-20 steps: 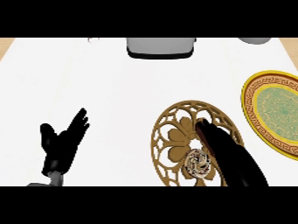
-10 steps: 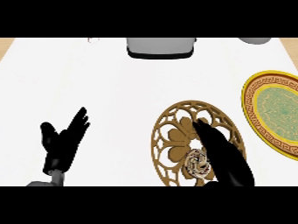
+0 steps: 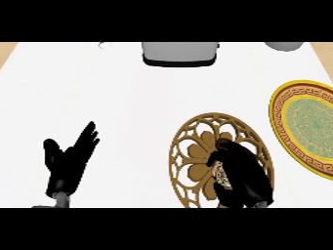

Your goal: Pick the cupcake from the placemat and place it in the plate

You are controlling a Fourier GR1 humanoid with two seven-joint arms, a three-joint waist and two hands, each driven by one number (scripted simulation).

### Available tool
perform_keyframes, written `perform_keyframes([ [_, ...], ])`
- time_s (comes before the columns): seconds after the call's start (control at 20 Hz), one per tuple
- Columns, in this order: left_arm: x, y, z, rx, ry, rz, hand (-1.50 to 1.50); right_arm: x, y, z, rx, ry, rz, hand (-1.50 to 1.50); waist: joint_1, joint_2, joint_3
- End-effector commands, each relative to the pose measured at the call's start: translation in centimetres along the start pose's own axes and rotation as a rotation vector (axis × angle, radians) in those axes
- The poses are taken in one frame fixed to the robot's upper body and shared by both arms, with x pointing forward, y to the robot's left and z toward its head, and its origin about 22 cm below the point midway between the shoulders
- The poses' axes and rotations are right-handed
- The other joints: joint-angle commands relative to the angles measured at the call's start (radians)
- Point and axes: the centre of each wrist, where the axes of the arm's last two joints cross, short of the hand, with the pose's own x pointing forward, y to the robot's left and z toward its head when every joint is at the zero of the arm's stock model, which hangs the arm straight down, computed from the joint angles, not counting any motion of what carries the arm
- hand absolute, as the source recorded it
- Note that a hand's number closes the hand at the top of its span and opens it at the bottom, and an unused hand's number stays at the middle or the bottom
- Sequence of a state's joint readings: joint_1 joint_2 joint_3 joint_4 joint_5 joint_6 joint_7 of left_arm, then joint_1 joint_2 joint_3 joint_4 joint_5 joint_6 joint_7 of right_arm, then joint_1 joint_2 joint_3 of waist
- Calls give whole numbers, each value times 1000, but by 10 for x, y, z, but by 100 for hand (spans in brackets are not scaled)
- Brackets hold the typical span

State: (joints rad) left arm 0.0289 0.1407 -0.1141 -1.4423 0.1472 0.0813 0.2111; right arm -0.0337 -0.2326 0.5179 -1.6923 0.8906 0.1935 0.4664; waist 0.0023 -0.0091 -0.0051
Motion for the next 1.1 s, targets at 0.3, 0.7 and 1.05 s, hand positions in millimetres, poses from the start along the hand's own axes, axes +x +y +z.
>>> perform_keyframes([
  [0.3, 5, -13, -15, 5, 17, -4, 0, 18, 5, 2, -44, 9, 49, 150, -3, 9, 5],
  [0.7, 13, -6, -3, 18, -1, 9, 0, 50, 31, 67, -354, -25, -90, 150, -11, 4, 6],
  [1.05, -9, 8, 8, 7, 13, -1, 0, 61, 3, 101, -691, -32, -220, 150, -11, 4, 5],
])
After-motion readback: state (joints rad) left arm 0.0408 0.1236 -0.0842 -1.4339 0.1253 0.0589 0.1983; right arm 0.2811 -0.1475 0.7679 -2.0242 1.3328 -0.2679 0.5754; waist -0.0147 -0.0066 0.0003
